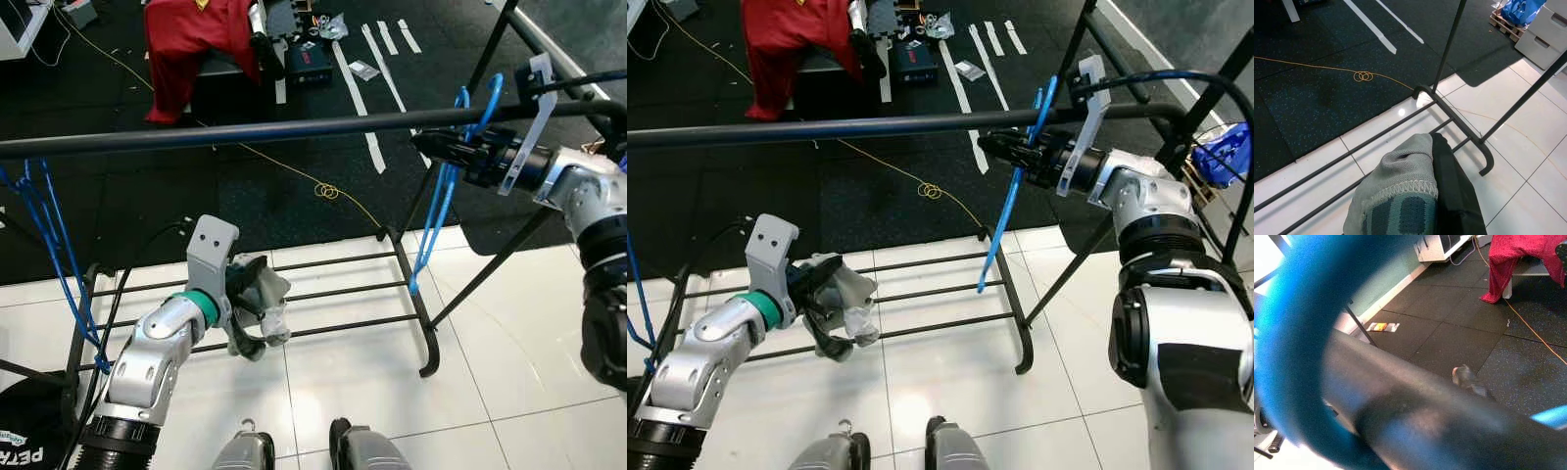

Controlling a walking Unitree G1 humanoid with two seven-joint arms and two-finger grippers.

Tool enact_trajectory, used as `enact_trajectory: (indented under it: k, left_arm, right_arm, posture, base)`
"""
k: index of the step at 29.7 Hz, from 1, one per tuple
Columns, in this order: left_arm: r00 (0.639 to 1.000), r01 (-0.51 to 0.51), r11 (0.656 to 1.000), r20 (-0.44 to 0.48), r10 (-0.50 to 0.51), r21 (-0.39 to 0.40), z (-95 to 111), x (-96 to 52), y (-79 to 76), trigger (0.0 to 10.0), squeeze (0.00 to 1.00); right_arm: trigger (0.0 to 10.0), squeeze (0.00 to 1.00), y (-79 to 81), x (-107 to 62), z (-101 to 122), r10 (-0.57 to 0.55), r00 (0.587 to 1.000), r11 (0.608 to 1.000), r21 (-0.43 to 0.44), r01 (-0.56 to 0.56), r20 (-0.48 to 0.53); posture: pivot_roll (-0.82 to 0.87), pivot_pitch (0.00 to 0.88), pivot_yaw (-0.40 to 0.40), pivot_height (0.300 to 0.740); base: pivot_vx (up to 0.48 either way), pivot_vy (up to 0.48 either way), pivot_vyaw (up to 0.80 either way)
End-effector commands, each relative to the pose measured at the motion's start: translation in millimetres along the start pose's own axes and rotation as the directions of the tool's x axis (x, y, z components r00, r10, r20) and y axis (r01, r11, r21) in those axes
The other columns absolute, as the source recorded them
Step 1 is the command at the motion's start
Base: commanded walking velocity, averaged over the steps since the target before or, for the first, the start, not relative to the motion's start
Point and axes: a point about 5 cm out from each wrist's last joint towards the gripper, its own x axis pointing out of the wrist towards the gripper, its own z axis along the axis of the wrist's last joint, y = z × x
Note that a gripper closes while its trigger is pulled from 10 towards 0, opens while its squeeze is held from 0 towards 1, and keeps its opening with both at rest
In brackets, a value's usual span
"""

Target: Hang hanger

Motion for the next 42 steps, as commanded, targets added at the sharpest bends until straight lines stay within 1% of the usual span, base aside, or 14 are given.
enact_trajectory:
  k: [1,2,3,6,7,15,21,26,32,33,34,38,40,42]
  left_arm:
    - [1.000,0.010,1.000,-0.022,-0.010,-0.004,-5,-0.4,-2.5,10.0,0.00]
    - [1.000,0.013,1.000,-0.020,-0.013,-0.004,-4,0.4,-2.9,10.0,0.00]
    - [1.000,0.015,1.000,-0.019,-0.015,-0.004,-4,1.3,-3.4,10.0,0.00]
    - [1.000,0.017,1.000,-0.019,-0.017,-0.004,-4,1.9,-3.7,10.0,0.00]
    - [1.000,0.019,1.000,-0.018,-0.019,-0.004,-3,2.3,-4.2,10.0,0.00]
    - [1.000,0.023,1.000,-0.017,-0.024,-0.007,-4,3.4,-6.0,10.0,0.00]
    - [0.999,0.032,0.999,-0.017,-0.032,-0.007,-5,4.1,-8.6,10.0,0.00]
    - [0.999,0.031,1.000,-0.015,-0.031,-0.003,-4,4.3,-7.8,10.0,0.00]
    - [0.999,0.032,0.999,-0.013,-0.032,-0.002,-4,4.1,-8.1,10.0,0.00]
    - [0.999,0.034,0.999,-0.011,-0.034,-0.003,-4,4.2,-9.0,10.0,0.00]
    - [0.999,0.037,0.999,-0.008,-0.038,-0.005,-3,4.3,-10.7,10.0,0.00]
    - [0.999,0.038,0.999,-0.006,-0.038,-0.005,-3,4.3,-11.2,10.0,0.00]
    - [0.999,0.039,0.999,-0.006,-0.039,-0.003,-3,4.0,-11.6,10.0,0.00]
    - [0.999,0.039,0.999,-0.006,-0.039,-0.002,-3,3.8,-11.7,10.0,0.00]
  right_arm:
    - [10.0,1.00,0.0,-5.3,-11,0.014,0.999,1.000,0.019,-0.013,-0.038]
    - [10.0,1.00,0.8,-6.7,-13,0.022,0.999,1.000,0.015,-0.021,-0.036]
    - [10.0,0.67,1.3,-8.0,-15,0.023,0.999,1.000,0.013,-0.023,-0.030]
    - [10.0,0.67,1.6,-8.9,-16,0.025,0.999,1.000,0.011,-0.025,-0.025]
    - [10.0,0.00,2.1,-10.2,-18,0.026,0.999,1.000,0.007,-0.026,-0.025]
    - [10.0,0.00,4.3,-16.3,-24,0.024,1.000,1.000,-0.001,-0.024,-0.020]
    - [10.0,0.00,7.8,-23.5,-36,-0.003,1.000,1.000,0.023,0.002,0.006]
    - [10.0,0.00,11.2,-26.5,-40,-0.023,1.000,1.000,0.007,0.023,0.016]
    - [10.0,0.00,12.7,-29.8,-37,-0.071,0.996,0.997,-0.034,0.073,0.049]
    - [10.0,0.00,15.1,-31.0,-39,-0.092,0.995,0.993,-0.066,0.095,0.039]
    - [10.0,0.00,25.2,-31.6,-46,-0.095,0.995,0.988,-0.117,0.097,0.017]
    - [10.0,0.00,30.8,-31.9,-49,-0.091,0.996,0.988,-0.126,0.093,0.015]
    - [10.0,0.00,39.5,-34.3,-47,-0.091,0.995,0.984,-0.150,0.095,0.034]
    - [10.0,0.00,43.9,-36.2,-46,-0.092,0.995,0.982,-0.158,0.098,0.043]
  posture:
    - [-0.03,0.149,0.053,0.740]
    - [-0.03,0.148,0.057,0.740]
    - [-0.03,0.147,0.059,0.740]
    - [-0.03,0.147,0.059,0.740]
    - [-0.04,0.145,0.059,0.740]
    - [-0.04,0.141,0.058,0.740]
    - [-0.04,0.130,0.060,0.740]
    - [-0.04,0.125,0.060,0.740]
    - [-0.04,0.120,0.056,0.740]
    - [-0.05,0.119,0.053,0.740]
    - [-0.05,0.119,0.051,0.740]
    - [-0.05,0.119,0.051,0.740]
    - [-0.04,0.117,0.053,0.740]
    - [-0.04,0.116,0.053,0.740]
  base:
    - [0.000,0.000,0.00]
    - [0.000,0.000,0.00]
    - [0.000,0.000,0.00]
    - [0.000,0.000,0.00]
    - [0.000,0.000,0.00]
    - [0.000,0.000,0.00]
    - [0.000,0.000,0.00]
    - [0.000,0.000,0.00]
    - [0.000,0.000,0.00]
    - [0.000,0.000,0.00]
    - [0.000,0.000,0.00]
    - [0.000,0.000,0.00]
    - [0.000,0.000,0.00]
    - [0.000,0.000,0.00]
